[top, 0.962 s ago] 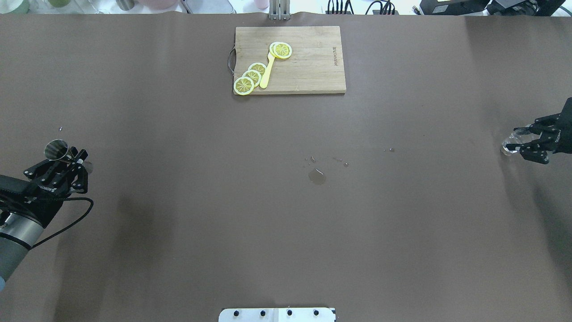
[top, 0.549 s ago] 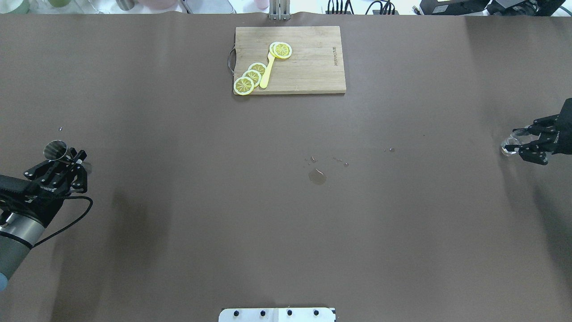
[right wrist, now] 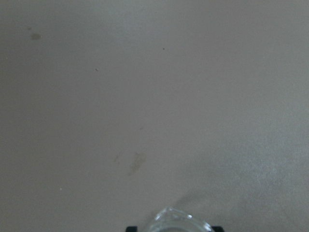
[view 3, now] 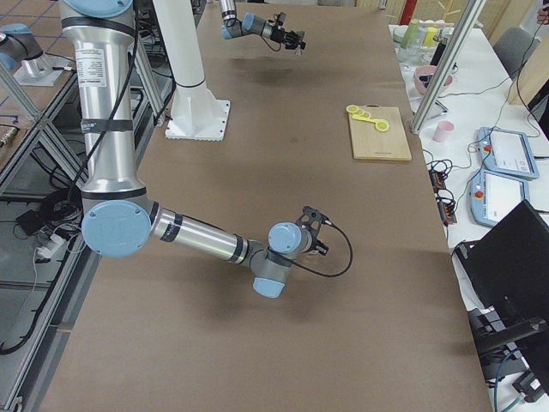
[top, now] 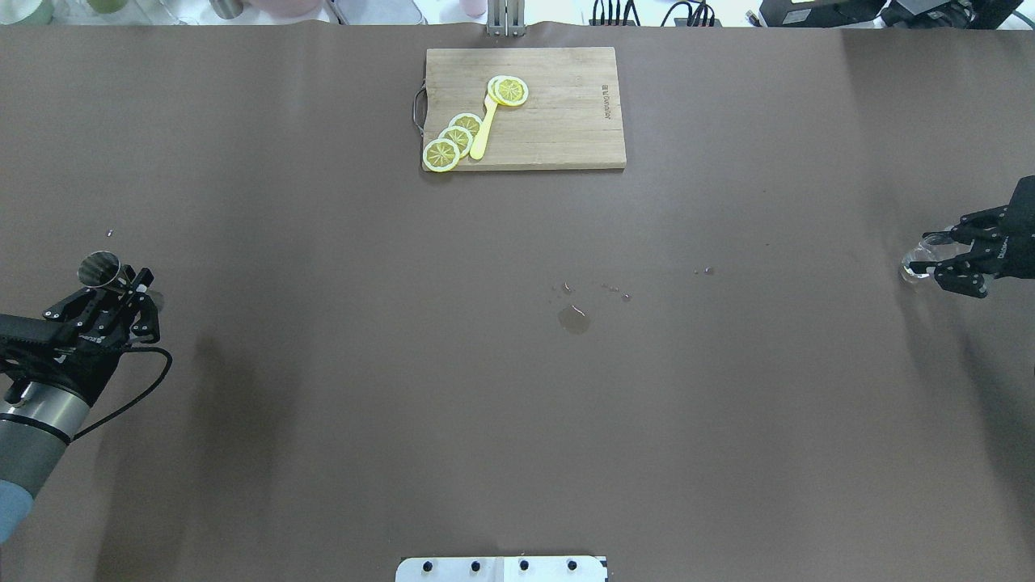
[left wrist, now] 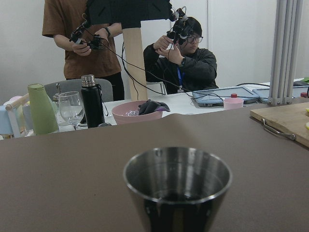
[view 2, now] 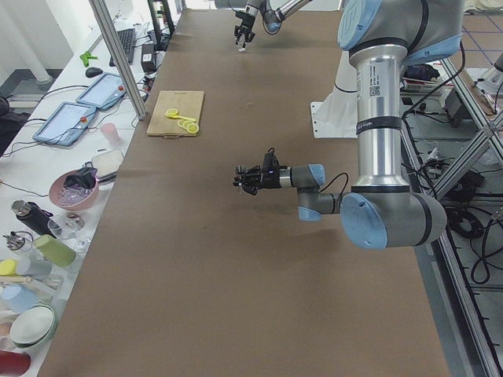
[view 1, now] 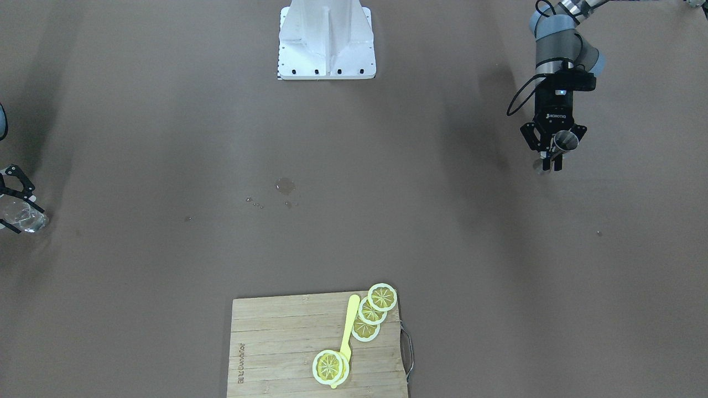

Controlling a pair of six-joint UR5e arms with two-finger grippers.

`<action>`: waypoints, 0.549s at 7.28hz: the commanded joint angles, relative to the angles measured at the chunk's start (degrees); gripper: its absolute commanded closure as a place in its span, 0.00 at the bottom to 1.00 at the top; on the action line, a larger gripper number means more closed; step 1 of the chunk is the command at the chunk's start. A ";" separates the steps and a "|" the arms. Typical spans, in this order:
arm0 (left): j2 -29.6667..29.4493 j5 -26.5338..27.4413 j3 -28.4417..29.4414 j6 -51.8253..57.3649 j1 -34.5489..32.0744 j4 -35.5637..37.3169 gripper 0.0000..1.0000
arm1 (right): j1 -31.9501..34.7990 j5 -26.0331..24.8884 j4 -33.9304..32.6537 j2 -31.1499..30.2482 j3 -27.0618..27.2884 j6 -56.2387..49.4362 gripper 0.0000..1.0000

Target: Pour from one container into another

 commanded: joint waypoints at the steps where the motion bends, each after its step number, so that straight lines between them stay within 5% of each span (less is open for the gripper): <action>1: -0.29 1.87 1.32 -3.79 0.15 2.03 1.00 | -0.01 0.65 -0.07 0.06 0.71 0.08 0.26; 2: -0.56 2.05 2.72 -5.72 0.16 2.55 1.00 | -0.01 0.65 0.02 0.06 0.28 0.17 0.01; 4: -0.73 3.62 3.26 -9.50 0.42 5.70 1.00 | -0.01 0.57 0.02 0.06 0.01 0.17 0.01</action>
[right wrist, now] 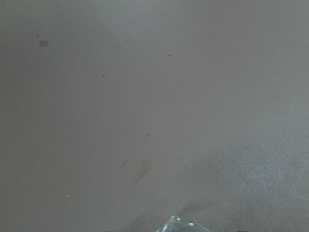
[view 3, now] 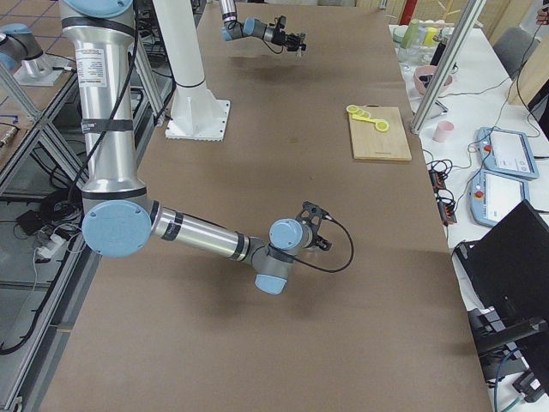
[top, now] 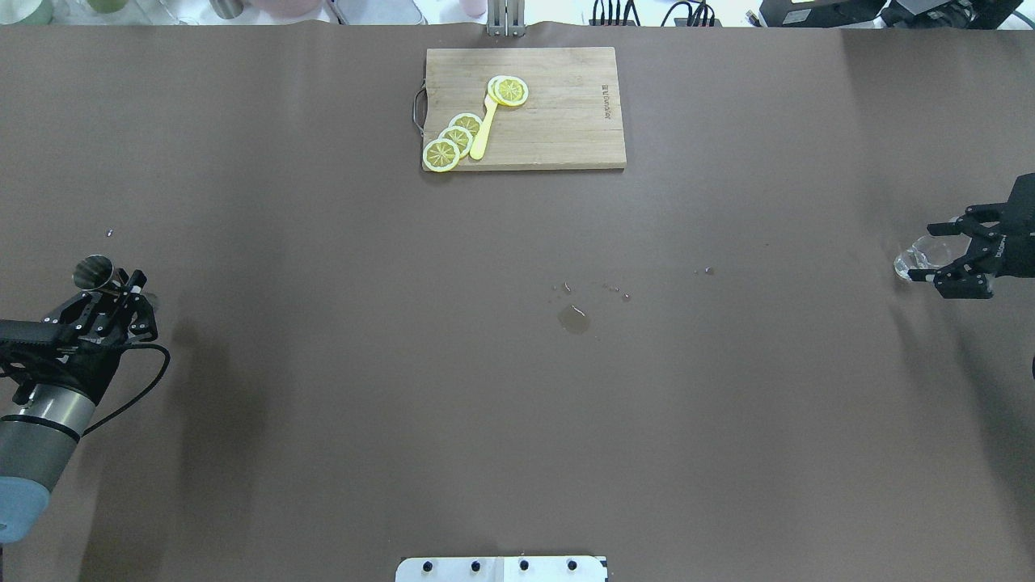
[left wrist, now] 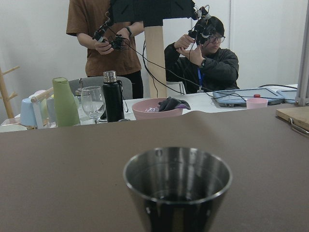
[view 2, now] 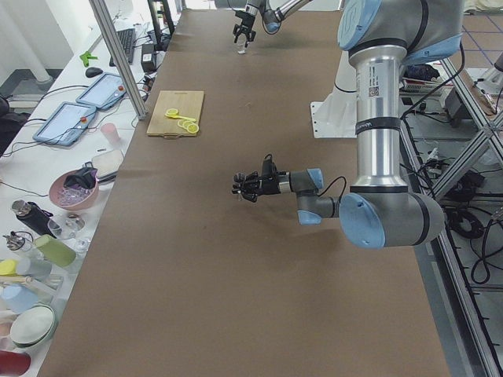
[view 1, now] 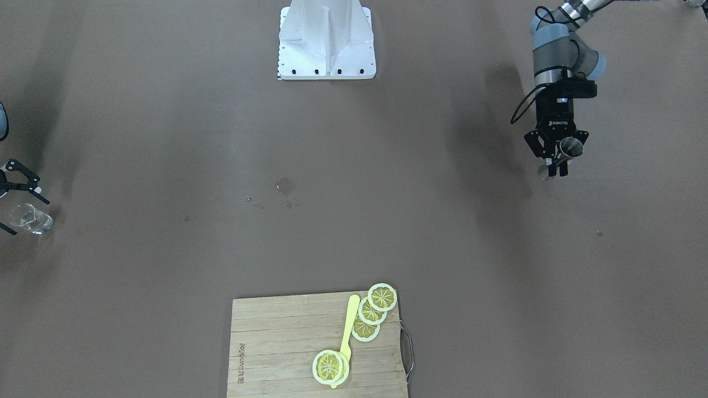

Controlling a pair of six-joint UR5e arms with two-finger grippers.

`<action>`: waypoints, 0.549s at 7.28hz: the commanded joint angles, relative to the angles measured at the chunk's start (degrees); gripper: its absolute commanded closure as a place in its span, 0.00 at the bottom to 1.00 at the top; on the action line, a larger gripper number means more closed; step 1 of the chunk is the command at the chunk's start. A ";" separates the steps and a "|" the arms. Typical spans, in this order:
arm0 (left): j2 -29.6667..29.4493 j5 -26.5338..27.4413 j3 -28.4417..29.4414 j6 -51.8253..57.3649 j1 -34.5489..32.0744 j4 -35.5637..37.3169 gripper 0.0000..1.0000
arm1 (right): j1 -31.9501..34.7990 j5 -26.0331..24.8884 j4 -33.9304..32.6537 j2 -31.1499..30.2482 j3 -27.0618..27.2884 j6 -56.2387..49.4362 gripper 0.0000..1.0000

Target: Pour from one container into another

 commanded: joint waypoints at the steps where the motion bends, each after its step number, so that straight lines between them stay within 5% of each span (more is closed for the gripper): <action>1: -0.44 1.38 0.80 -4.01 0.42 3.09 1.00 | 0.00 -0.06 0.01 0.00 -0.09 0.01 0.00; 4: -1.58 2.79 2.29 -7.36 0.86 5.82 1.00 | 0.35 2.82 -0.08 -1.04 1.92 0.80 0.00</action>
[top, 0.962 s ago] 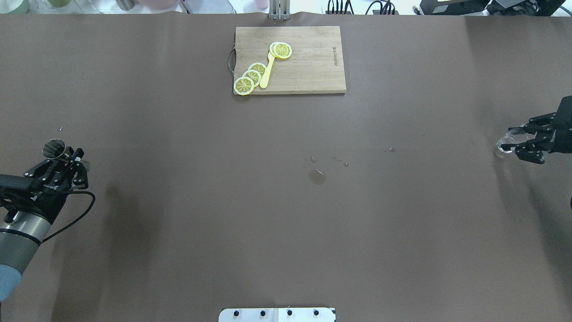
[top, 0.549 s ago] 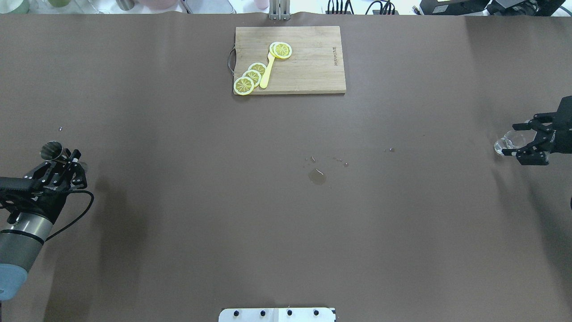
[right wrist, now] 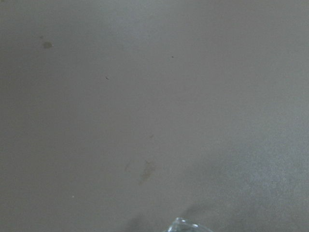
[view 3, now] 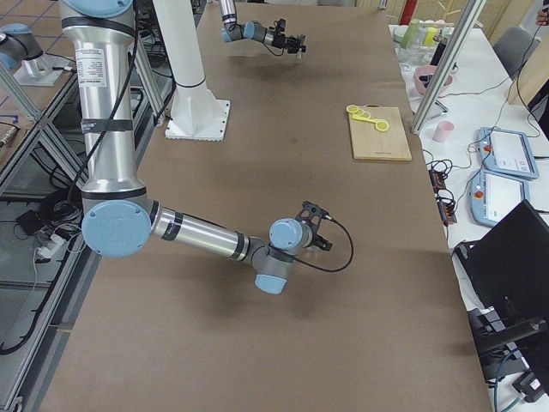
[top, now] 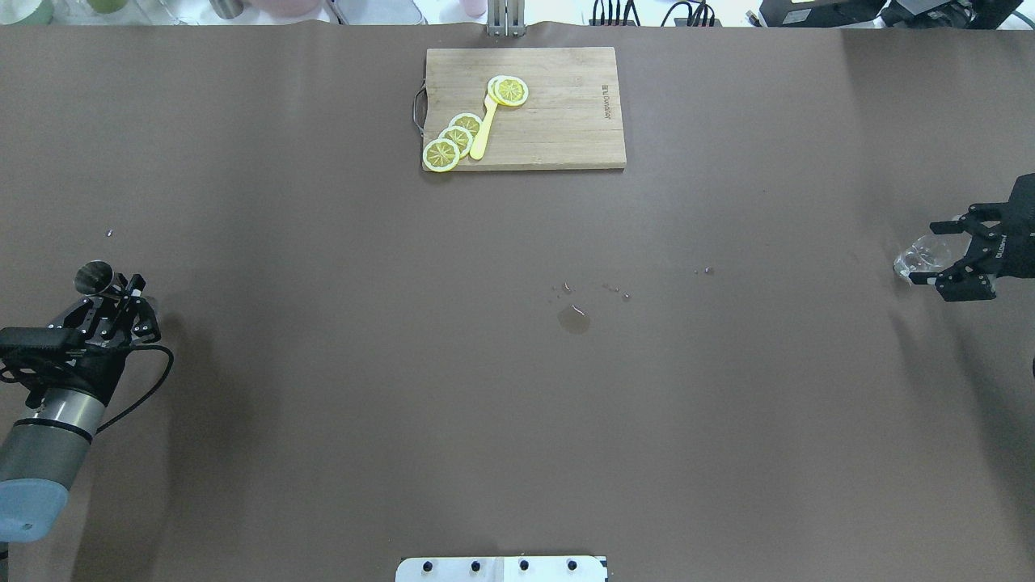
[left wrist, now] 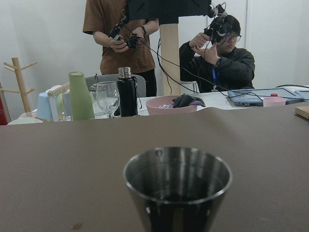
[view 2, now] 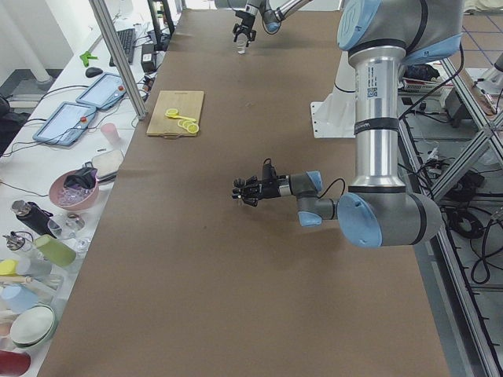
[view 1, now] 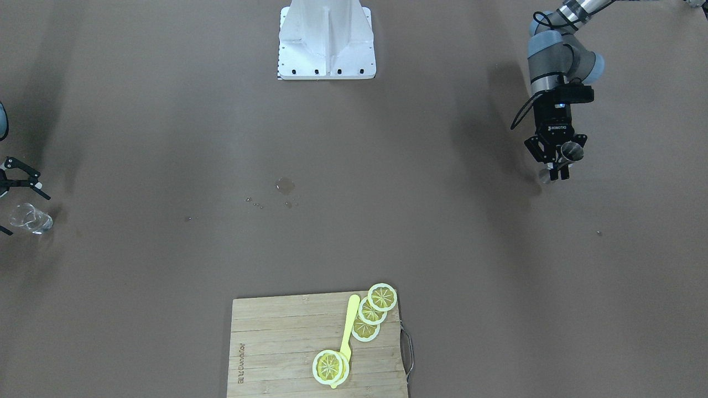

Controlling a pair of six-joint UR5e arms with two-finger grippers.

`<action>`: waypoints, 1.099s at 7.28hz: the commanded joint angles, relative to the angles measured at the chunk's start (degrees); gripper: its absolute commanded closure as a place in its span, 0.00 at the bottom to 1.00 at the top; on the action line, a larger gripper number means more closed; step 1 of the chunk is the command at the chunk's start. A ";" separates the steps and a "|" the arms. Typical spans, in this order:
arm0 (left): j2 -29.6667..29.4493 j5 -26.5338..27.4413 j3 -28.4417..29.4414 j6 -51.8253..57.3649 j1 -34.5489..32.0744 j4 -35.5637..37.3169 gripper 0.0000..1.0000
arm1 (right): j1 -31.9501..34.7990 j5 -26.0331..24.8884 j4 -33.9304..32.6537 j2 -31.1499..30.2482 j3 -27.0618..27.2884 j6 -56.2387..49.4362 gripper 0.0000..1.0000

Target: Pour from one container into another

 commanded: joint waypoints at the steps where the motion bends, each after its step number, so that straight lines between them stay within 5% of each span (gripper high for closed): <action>1: -0.97 0.47 0.56 -2.25 0.21 1.36 1.00 | 1.97 3.93 -0.24 -1.74 1.99 0.87 0.00; 5: -1.50 -0.06 0.73 -3.14 0.21 1.36 1.00 | 9.52 6.85 -4.44 -6.21 2.78 0.79 0.00; 8: -2.11 -0.06 1.43 -3.14 0.30 1.36 1.00 | 14.19 8.52 -20.04 -10.27 6.73 0.70 0.00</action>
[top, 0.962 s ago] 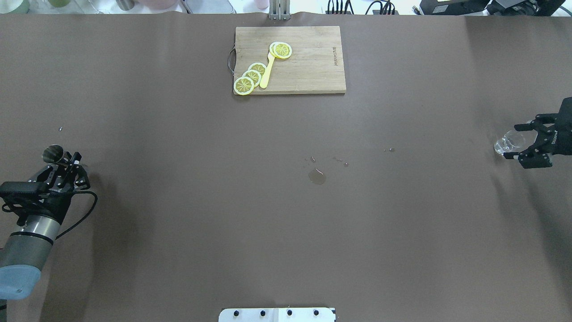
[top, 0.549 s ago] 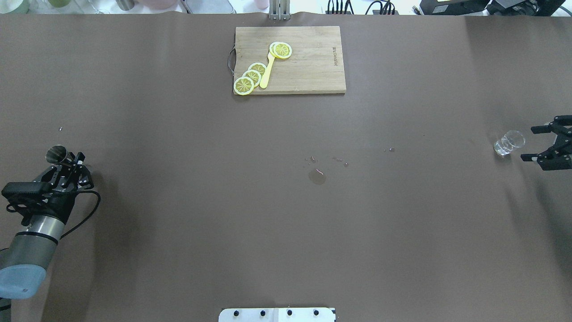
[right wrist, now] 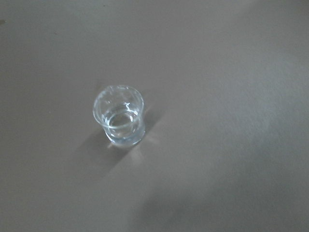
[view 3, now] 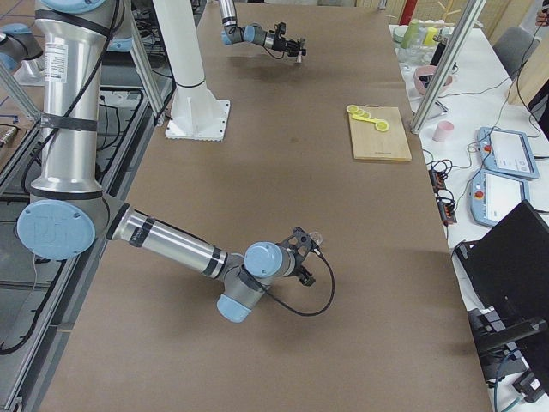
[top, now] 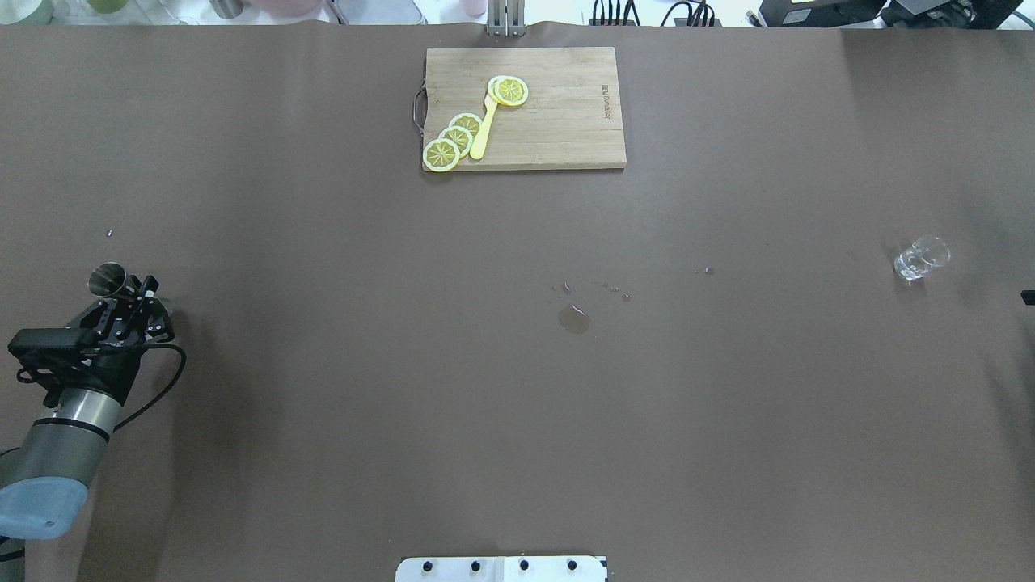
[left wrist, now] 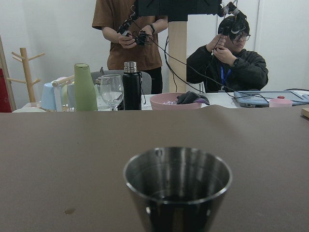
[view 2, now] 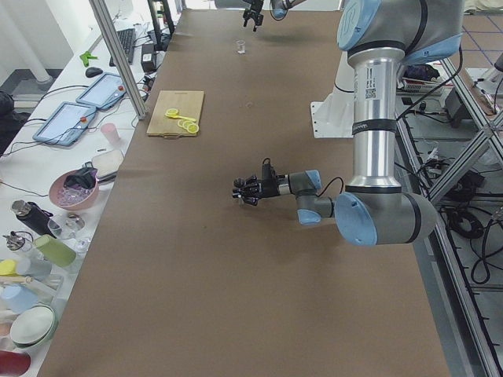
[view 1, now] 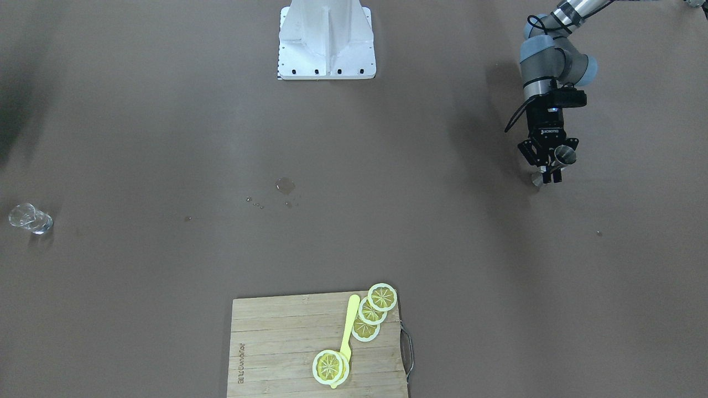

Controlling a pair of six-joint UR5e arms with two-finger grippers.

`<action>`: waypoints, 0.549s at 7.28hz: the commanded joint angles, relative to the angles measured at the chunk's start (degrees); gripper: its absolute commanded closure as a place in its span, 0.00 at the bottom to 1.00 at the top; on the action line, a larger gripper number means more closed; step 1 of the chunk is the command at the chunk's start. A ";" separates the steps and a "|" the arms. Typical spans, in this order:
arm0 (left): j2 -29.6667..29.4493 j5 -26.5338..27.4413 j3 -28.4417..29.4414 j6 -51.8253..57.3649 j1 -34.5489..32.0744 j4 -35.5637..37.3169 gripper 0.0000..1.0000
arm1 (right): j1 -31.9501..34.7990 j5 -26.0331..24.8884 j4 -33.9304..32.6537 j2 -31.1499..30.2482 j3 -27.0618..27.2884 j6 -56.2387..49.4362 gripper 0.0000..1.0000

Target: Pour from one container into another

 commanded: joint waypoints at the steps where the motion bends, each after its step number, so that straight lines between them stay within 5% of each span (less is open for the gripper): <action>1: -0.94 -0.01 1.01 0.00 -0.02 0.00 1.00 | 3.87 0.50 -13.10 -0.86 2.98 -0.12 0.00; 4: -1.12 -0.10 1.37 0.00 0.06 0.00 1.00 | 10.46 -0.12 -38.19 -0.51 10.51 -0.03 0.00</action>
